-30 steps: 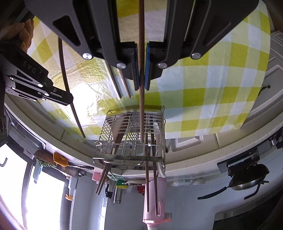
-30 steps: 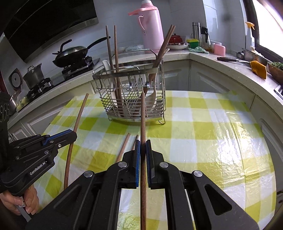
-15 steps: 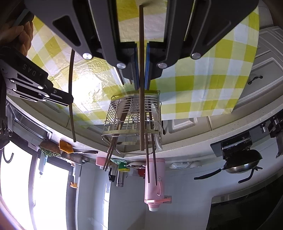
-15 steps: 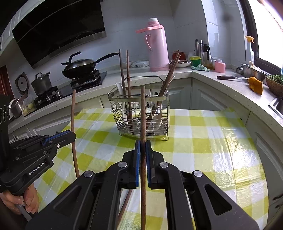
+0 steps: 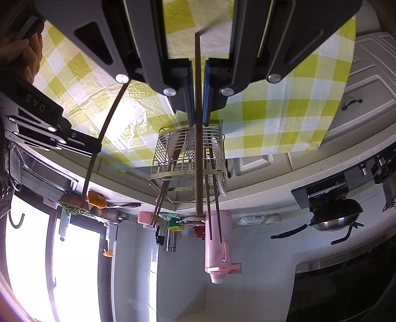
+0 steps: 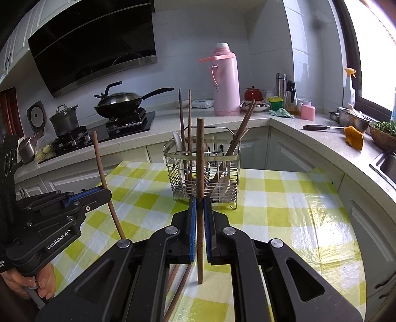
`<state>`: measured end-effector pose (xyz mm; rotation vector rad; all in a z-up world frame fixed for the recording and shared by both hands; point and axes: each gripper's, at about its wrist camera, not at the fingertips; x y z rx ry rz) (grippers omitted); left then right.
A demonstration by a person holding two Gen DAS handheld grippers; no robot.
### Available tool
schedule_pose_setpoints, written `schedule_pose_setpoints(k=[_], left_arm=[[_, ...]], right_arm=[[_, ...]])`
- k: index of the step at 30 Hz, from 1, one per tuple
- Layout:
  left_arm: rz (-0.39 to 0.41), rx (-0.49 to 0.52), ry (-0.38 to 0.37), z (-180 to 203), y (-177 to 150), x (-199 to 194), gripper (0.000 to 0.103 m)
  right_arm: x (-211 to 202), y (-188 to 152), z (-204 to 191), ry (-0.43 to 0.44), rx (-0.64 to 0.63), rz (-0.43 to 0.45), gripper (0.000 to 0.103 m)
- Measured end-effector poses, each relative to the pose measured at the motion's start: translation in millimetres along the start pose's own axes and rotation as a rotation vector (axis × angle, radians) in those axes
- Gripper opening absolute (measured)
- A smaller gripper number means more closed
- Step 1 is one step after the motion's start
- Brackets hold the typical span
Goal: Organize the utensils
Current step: 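Lift the chopstick upright with the right tool while the left tool raises its chopstick toward the holder, then lower the chopstick into the wire holder and open the right tool while the left tool releases its chopstick there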
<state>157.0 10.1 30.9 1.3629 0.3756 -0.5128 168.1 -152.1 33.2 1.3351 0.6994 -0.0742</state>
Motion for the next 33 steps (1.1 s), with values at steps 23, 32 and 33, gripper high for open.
schedule_pose_setpoints(k=[23, 32, 33], left_arm=[[0.080, 0.036, -0.016, 0.2, 58.6, -15.8, 0.006], [0.137, 0.045, -0.027, 9.9, 122.0, -13.6, 0.006], [0.144, 0.048, -0.023, 11.0, 129.0, -13.2, 0.006]], right_arm=[[-5.9, 53.0, 31.3, -0.085, -0.042, 0.075, 0.007], [-4.4, 103.8, 49.9, -0.097, -0.049, 0.127, 0.007], [-4.0, 110.4, 52.1, -0.094, -0.048, 0.131, 0.007]])
Point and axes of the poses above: each gripper's, at about its wrist camera, not at the fingertips, and x roughly the way its jaws point, z to its right, y to its top, and after that the axes turned 11 degrees about -x, right-handed
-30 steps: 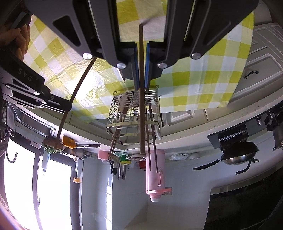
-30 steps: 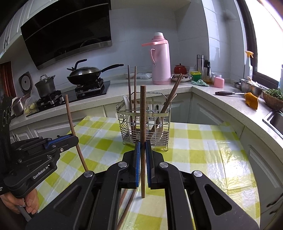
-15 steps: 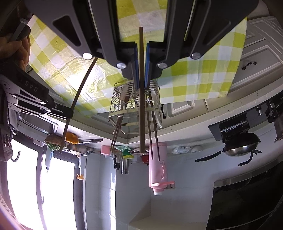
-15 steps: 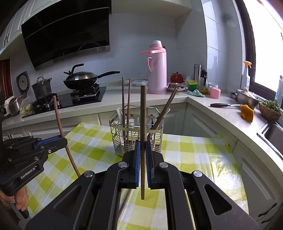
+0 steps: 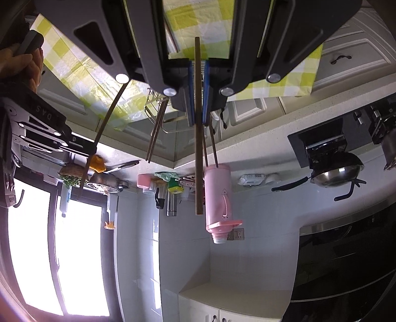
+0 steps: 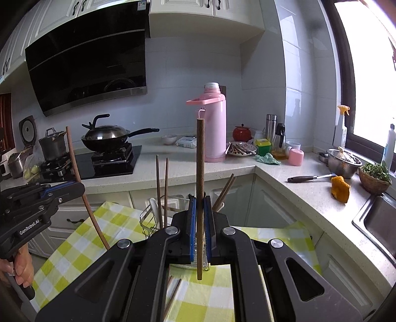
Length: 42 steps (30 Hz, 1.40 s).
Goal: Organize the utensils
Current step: 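Lower the chopstick into the wire holder and open the right tool while the left tool releases its chopstick there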
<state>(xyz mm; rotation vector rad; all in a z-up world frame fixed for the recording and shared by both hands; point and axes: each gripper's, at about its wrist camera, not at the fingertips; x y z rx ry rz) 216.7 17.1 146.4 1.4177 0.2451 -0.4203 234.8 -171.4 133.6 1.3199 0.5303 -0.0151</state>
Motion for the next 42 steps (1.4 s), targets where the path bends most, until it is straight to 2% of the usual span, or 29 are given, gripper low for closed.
schedule_pose_setpoints(k=[10, 18, 28, 42], left_arm=[[0.039, -0.007, 0.011, 3.5, 73.3, 19.0, 0.006], [0.022, -0.029, 0.019, 4.4, 95.9, 57.7, 0.006], [-0.059, -0.078, 0.028, -13.3, 77.0, 115.5, 0.006], [-0.199, -0.076, 0.036, -23.8, 29.9, 179.7, 0.006]], right_arm=[[20.8, 56.4, 16.2, 0.027, 0.016, 0.025, 0.007], [51.5, 78.9, 20.3, 0.047, 0.040, 0.014, 0.007], [99.4, 67.7, 13.4, 0.094, 0.068, -0.049, 0.007], [185.5, 21.0, -3.5, 0.171, 0.092, -0.243, 0.007]])
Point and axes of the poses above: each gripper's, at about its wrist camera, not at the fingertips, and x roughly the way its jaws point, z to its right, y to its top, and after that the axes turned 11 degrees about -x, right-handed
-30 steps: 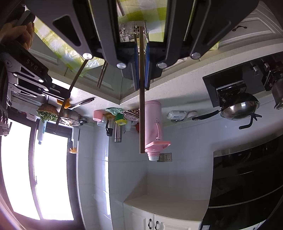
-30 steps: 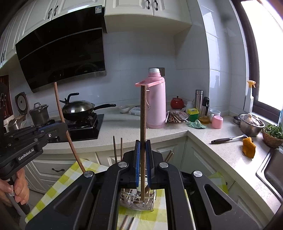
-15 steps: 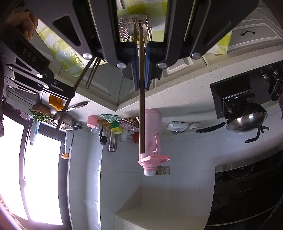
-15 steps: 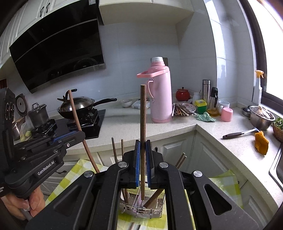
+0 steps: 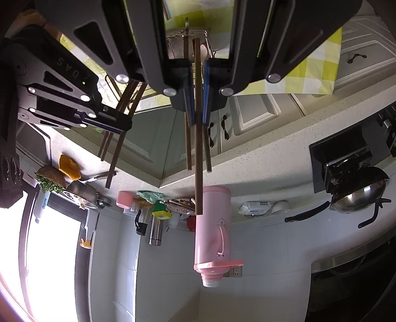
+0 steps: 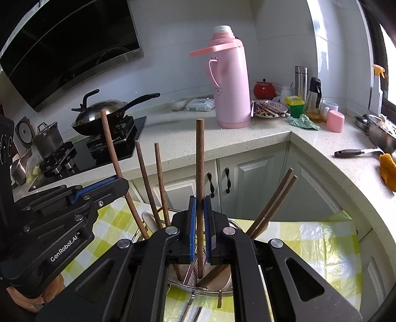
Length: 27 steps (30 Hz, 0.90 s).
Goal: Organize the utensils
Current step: 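Lower the chopstick into the wire holder and open the right tool while the left tool releases its chopstick there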
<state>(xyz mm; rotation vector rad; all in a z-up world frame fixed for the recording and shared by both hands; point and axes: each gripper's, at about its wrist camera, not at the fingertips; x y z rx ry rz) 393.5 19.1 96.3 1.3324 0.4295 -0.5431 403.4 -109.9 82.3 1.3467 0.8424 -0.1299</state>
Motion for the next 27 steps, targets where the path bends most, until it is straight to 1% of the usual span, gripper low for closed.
schedule_pose_setpoints(k=[2, 4, 7, 13, 17, 18, 20, 21, 22, 25, 27], left_arm=[[-0.017, -0.002, 0.004, -3.0, -4.5, 8.1, 0.006], [-0.034, -0.001, 0.004, -5.1, -8.9, 15.9, 0.006], [-0.048, -0.001, 0.009, -7.8, -15.1, 24.4, 0.006], [-0.058, -0.005, 0.022, -14.9, -23.6, 33.9, 0.007], [-0.060, -0.010, 0.024, -18.5, -24.8, 34.9, 0.011], [-0.058, -0.012, 0.025, -19.2, -24.9, 34.2, 0.012], [-0.052, -0.018, 0.028, -20.4, -24.8, 31.9, 0.015], [-0.048, -0.022, 0.029, -21.5, -24.7, 30.1, 0.019], [-0.043, -0.026, 0.031, -22.2, -24.8, 27.9, 0.020], [-0.026, -0.034, 0.036, -25.7, -26.0, 19.5, 0.026], [-0.013, -0.038, 0.044, -28.7, -27.4, 12.8, 0.031]], right_arm=[[10.9, -3.1, 2.0, 0.007, 0.003, -0.022, 0.007], [15.4, -4.3, 3.5, 0.003, 0.000, -0.019, 0.007], [25.1, -6.1, 4.5, 0.004, 0.001, -0.043, 0.007], [37.3, -5.3, 12.2, 0.010, 0.029, -0.041, 0.008], [41.0, -5.4, 14.0, -0.016, 0.027, -0.043, 0.010], [40.8, -5.9, 16.3, -0.019, 0.035, -0.043, 0.013], [40.0, -6.3, 20.4, -0.032, 0.048, -0.039, 0.023], [38.3, -7.0, 22.3, -0.036, 0.055, -0.032, 0.033], [35.6, -7.4, 25.0, -0.039, 0.062, -0.023, 0.040], [25.1, -7.6, 28.1, -0.048, 0.064, 0.002, 0.041], [17.1, -7.2, 29.7, -0.061, 0.065, 0.016, 0.041]])
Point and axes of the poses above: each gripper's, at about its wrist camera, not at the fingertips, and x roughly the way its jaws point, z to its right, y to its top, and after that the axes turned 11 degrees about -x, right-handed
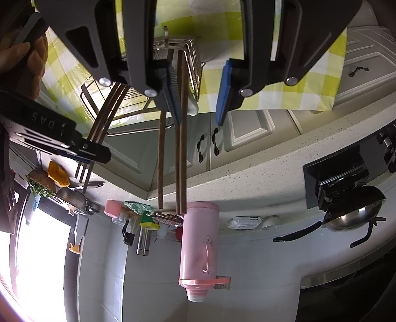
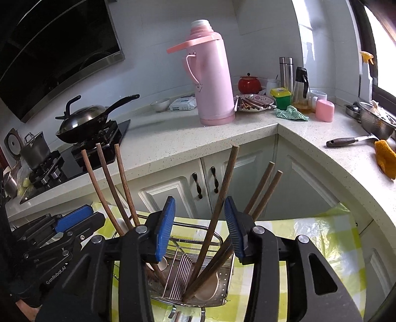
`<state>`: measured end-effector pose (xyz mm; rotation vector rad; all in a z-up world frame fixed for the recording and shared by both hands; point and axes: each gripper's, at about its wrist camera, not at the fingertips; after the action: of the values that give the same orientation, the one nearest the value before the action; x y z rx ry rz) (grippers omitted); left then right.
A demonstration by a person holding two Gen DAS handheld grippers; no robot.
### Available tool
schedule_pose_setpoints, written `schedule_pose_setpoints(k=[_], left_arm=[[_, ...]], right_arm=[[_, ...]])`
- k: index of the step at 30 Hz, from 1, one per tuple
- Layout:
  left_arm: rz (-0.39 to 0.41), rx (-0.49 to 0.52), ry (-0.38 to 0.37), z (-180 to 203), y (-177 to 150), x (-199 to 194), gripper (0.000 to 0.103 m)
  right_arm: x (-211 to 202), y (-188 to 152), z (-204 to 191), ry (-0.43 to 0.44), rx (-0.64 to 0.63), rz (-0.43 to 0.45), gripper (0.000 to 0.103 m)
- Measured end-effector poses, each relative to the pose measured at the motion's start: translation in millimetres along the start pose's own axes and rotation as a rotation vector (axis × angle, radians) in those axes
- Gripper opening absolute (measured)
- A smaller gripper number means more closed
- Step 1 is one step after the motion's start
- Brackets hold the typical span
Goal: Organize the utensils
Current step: 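Lower the chopstick into the wire holder and open the right tool while the left tool releases its chopstick there, then move both tools back down over the last two wooden chopsticks on the cloth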
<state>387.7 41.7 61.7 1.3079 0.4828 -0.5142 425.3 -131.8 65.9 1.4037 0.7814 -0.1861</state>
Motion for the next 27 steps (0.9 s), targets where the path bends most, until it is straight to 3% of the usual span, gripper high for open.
schedule_pose_setpoints(k=[4, 11, 15, 22, 27], left_arm=[[0.021, -0.018, 0.010, -9.7, -4.0, -16.1, 0.040], [0.069, -0.031, 0.030, -21.0, -20.0, -54.5, 0.067], [0.104, -0.039, 0.039, -26.1, -36.5, -79.8, 0.084], [0.135, -0.037, 0.045, -33.1, -80.9, -110.1, 0.093], [0.122, -0.024, 0.066, -33.1, -120.5, -113.0, 0.095]], right_arm=[[-20.6, 0.3, 2.1, -0.015, 0.005, 0.030, 0.041], [-65.1, -13.2, 1.4, -0.020, 0.009, 0.069, 0.041], [-93.3, -33.1, -1.0, -0.015, 0.016, 0.093, 0.051], [-120.8, -85.8, -12.3, 0.002, 0.012, 0.083, 0.053], [-114.7, -130.2, -19.3, 0.019, 0.030, 0.020, 0.053]])
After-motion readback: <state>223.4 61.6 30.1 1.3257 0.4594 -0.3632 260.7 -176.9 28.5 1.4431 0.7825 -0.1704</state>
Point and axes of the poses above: each gripper's, at about its wrist camera, not at the fingertips, and x roughly the way its jaws point, z to its right, y to its top, and after that the axes turned 11 degrees about -x, right-handed
